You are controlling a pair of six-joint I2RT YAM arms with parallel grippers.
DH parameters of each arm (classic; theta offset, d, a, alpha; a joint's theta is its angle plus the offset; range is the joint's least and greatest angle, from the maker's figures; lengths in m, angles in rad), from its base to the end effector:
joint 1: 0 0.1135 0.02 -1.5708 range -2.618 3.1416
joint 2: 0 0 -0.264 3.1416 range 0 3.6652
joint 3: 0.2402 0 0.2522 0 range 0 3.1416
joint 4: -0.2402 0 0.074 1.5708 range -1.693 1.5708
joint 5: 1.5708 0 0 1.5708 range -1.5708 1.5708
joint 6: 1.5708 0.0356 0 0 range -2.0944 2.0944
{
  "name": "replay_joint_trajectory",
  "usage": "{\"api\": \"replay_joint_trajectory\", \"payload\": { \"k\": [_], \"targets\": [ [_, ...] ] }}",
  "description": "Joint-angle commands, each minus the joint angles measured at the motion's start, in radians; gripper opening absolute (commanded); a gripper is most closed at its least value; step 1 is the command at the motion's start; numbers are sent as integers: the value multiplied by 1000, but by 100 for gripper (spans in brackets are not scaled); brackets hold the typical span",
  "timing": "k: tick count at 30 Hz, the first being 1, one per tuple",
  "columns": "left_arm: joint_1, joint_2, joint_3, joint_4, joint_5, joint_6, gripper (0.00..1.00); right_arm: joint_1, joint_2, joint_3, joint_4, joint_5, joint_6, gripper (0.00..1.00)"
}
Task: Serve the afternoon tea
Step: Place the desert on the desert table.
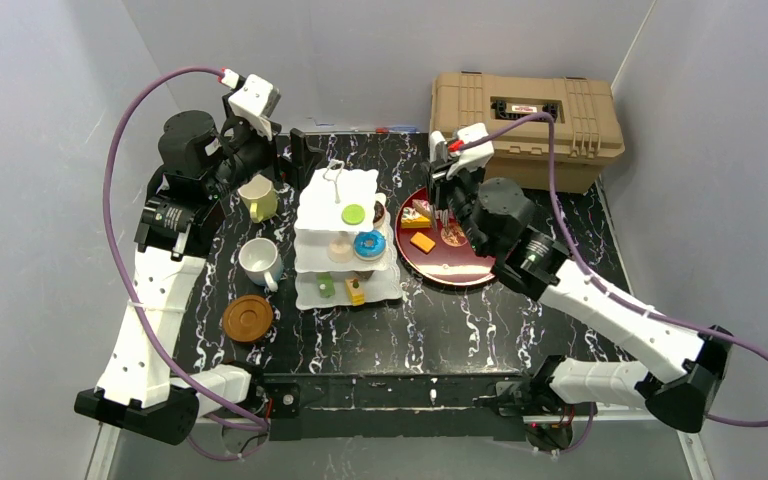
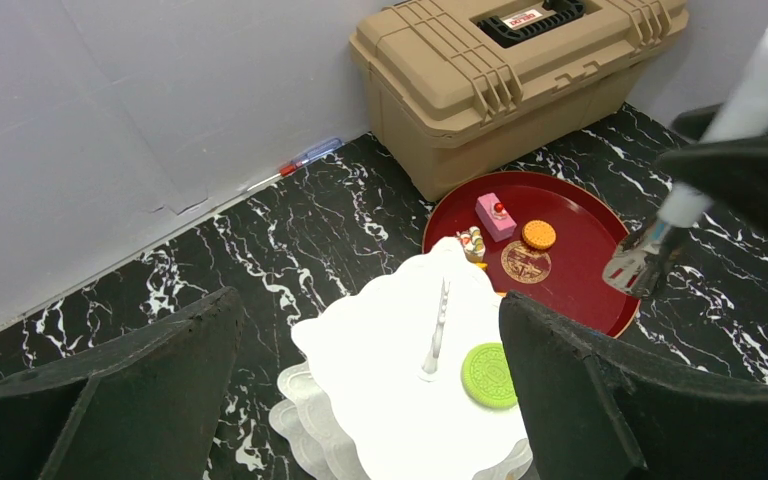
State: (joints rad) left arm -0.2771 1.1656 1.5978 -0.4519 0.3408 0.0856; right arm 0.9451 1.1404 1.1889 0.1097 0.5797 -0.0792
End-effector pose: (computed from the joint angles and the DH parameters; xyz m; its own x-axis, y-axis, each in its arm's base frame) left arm 0.2091 -0.0718 0.5111 0.0307 0.0751 -0.9967 0.5788 0.8117 0.0789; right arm 0.1646 0.1945 0.4416 0.1206 0.0538 -0.9912 -0.3529 0.9356 0.0079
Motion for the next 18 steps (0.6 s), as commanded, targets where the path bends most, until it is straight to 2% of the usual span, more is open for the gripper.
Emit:
{"api": "replay_joint_trajectory", "payload": {
  "k": [1, 8, 18],
  "targets": [
    [-3, -22, 25, 0, 11, 7, 98, -106, 0, -104, 141, -59, 63, 30],
    [-2, -21, 16, 4, 16, 3, 98, -344, 97, -219, 270, -380, 253, 32],
    [-2, -18, 11, 6, 27, 3, 98, -436, 281, -207, 398, -631, 299, 39]
  ]
}}
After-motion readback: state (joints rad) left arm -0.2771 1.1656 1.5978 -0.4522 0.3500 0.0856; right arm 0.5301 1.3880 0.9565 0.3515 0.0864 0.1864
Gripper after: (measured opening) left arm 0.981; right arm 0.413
